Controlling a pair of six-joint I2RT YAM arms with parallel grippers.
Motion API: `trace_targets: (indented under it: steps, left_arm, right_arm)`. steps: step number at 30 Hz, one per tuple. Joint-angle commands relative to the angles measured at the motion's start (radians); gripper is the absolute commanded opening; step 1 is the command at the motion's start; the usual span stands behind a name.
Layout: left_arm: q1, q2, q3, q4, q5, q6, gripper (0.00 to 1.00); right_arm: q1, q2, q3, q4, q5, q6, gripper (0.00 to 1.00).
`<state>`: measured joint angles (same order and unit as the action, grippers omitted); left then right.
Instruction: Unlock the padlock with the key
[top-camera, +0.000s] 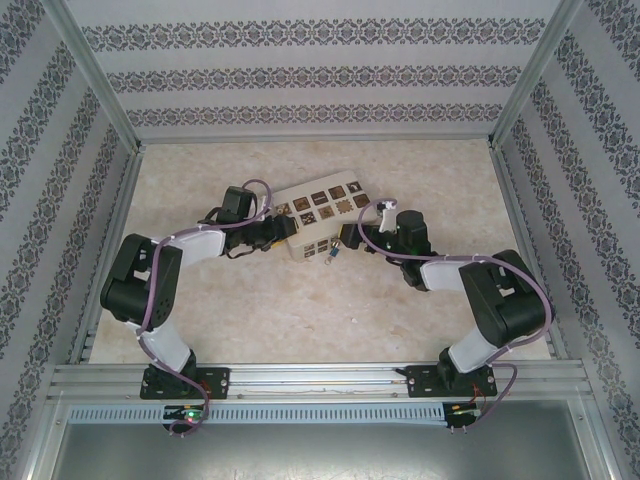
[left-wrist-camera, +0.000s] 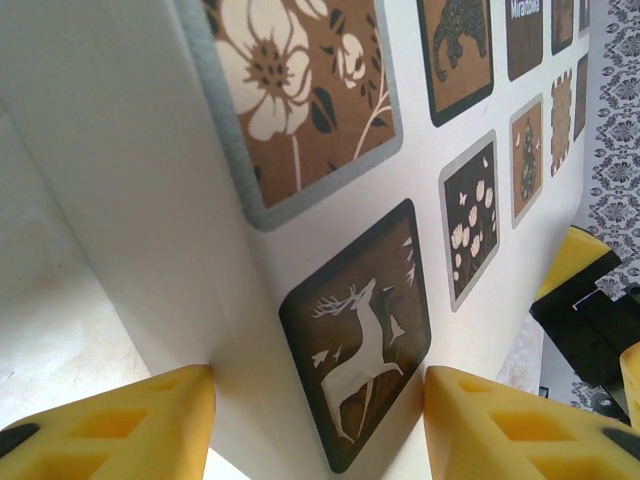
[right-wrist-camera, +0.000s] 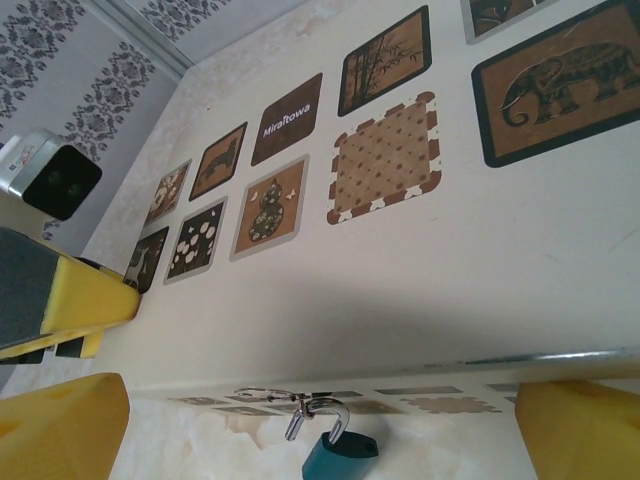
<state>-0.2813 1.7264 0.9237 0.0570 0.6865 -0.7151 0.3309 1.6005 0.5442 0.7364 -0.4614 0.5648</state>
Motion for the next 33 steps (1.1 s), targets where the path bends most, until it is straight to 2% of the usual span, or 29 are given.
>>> trace_targets:
  steps: [1, 11, 16, 20, 26, 33]
  left_arm:
    - [-0.013, 0.0, -0.019, -0.111, -0.034, 0.011, 0.55]
    - [-0.007, -0.095, 0.038, -0.163, -0.071, 0.032, 0.56]
    - [-0.004, -0.168, 0.068, -0.243, -0.132, 0.077, 0.56]
    - [-0.005, -0.202, 0.1, -0.274, -0.139, 0.092, 0.55]
    - [-0.026, -0.19, 0.2, -0.331, -0.122, 0.106, 0.45]
    - [-0.085, -0.07, 0.342, -0.375, -0.084, 0.135, 0.38]
  right_arm:
    - [-0.009, 0.013, 0.03, 0.083, -0.033, -0.021, 0.98]
    - [-0.042, -0.092, -0.076, 0.058, -0.033, -0.02, 0.98]
    - [-0.061, -0.157, -0.136, 0.048, -0.078, -0.015, 0.9]
    - [-0.061, -0.182, -0.163, 0.047, -0.111, 0.005, 0.86]
    - [-0.059, -0.146, -0.171, 0.068, -0.138, 0.067, 0.77]
    - [-0.024, -0.033, -0.141, 0.149, -0.142, 0.135, 0.72]
